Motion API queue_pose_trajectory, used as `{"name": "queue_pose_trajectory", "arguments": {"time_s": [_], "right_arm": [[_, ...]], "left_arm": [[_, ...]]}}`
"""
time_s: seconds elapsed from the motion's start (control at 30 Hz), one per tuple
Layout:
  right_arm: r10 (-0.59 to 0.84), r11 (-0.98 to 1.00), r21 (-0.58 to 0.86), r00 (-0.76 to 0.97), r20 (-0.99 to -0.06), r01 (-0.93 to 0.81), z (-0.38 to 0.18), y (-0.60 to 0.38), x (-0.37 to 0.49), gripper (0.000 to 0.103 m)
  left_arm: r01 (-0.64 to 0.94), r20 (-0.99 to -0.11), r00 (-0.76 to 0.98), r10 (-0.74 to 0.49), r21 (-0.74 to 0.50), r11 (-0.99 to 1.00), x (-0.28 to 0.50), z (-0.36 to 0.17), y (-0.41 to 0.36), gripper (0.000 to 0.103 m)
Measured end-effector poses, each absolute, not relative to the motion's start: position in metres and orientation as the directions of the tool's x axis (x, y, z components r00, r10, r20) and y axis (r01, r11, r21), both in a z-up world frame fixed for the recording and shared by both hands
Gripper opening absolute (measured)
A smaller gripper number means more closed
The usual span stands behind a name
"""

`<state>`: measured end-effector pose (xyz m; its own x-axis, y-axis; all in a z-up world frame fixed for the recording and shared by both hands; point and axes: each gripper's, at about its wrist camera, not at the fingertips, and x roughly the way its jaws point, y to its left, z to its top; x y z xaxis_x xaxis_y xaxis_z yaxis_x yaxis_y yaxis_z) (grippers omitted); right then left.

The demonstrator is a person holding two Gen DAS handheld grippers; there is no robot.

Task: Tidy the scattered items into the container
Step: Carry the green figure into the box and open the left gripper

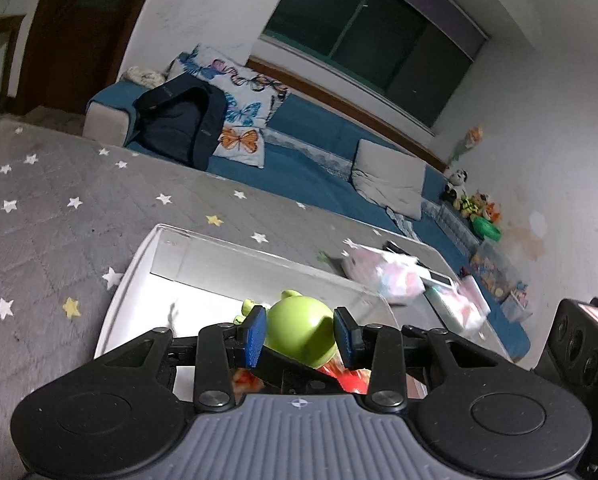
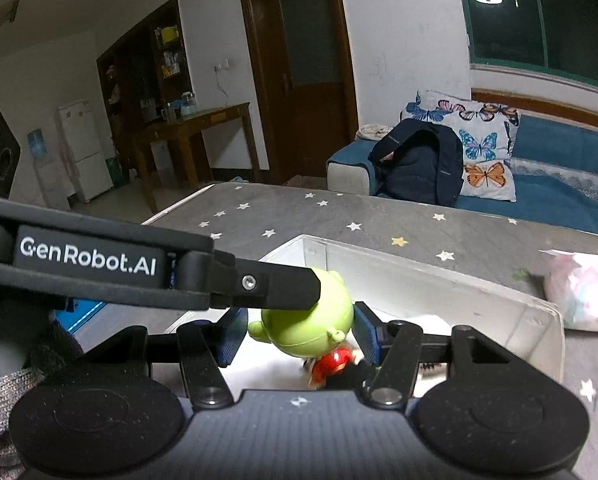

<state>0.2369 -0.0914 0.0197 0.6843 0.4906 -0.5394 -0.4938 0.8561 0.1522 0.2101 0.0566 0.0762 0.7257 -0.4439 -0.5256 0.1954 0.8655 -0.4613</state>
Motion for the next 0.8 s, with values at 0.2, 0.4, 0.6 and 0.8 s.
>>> {"name": "queue_pose_trajectory", "arguments": {"time_s": [0.2, 0.4, 0.6, 0.8], "right_arm": [[0.498, 0.852, 0.19, 0.641, -0.583, -0.489, 0.003, -0.082, 0.275, 0.058], [0.492, 0.843, 0.177, 0.593, -0.637, -0.508, -0.012, -0.069, 0.297, 0.058], [0.464, 0.827, 0.121, 0.545, -0.698, -0.549, -0.021, -0.05, 0.3, 0.058], [0.44, 0.814, 0.093, 0.505, -0.743, -0.573, -0.024, -0.04, 0.303, 0.059]], "left_arm": [[0.14, -0.558, 0.716, -0.419, -0.473, 0.87, 0.242, 0.06, 0.068, 0.039], [0.109, -0.59, 0.701, -0.401, -0.466, 0.878, 0.257, 0.044, 0.076, 0.039], [0.092, -0.613, 0.689, -0.388, -0.457, 0.885, 0.263, 0.033, 0.079, 0.039], [0.082, -0.634, 0.679, -0.37, -0.435, 0.897, 0.266, 0.026, 0.08, 0.039]]}}
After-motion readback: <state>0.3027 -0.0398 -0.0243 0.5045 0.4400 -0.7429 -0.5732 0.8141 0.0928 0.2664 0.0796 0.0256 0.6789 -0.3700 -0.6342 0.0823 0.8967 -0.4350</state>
